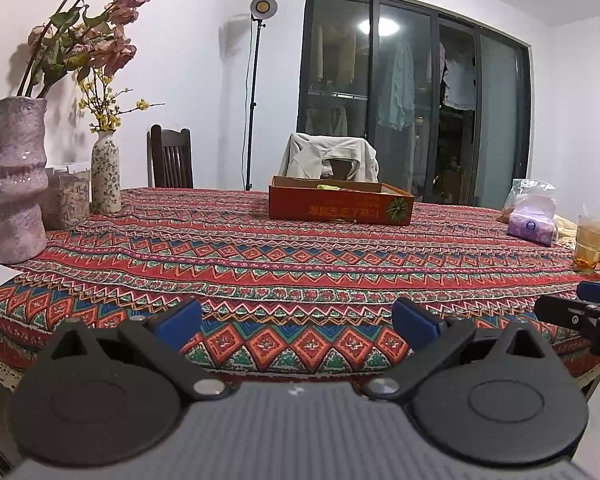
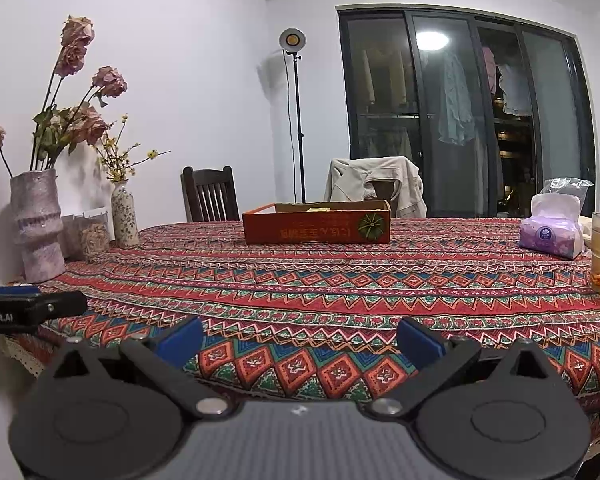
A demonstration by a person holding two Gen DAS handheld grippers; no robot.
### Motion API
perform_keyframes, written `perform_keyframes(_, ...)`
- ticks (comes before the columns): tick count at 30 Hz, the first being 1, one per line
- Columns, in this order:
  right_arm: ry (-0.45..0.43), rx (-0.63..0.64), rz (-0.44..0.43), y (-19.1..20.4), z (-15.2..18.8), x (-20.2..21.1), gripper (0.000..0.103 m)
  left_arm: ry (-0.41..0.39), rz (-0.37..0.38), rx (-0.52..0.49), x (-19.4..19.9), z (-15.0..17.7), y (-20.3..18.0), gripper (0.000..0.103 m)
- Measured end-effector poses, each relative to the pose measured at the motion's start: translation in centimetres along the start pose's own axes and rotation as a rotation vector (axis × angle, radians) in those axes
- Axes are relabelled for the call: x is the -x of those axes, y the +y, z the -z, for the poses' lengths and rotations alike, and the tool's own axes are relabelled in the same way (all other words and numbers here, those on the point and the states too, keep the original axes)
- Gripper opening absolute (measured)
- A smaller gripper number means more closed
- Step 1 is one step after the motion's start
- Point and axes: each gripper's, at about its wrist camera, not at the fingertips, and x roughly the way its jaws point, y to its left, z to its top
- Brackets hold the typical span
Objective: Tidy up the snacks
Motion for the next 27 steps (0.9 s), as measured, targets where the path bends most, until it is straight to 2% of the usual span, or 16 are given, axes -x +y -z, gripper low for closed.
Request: perform_keyframes(27,-0.001,-0.003,-0.006,-0.16,0.23,0.14,0.103,0.001,0.010,-0.011,-0.02,0.06,0.00,0.103)
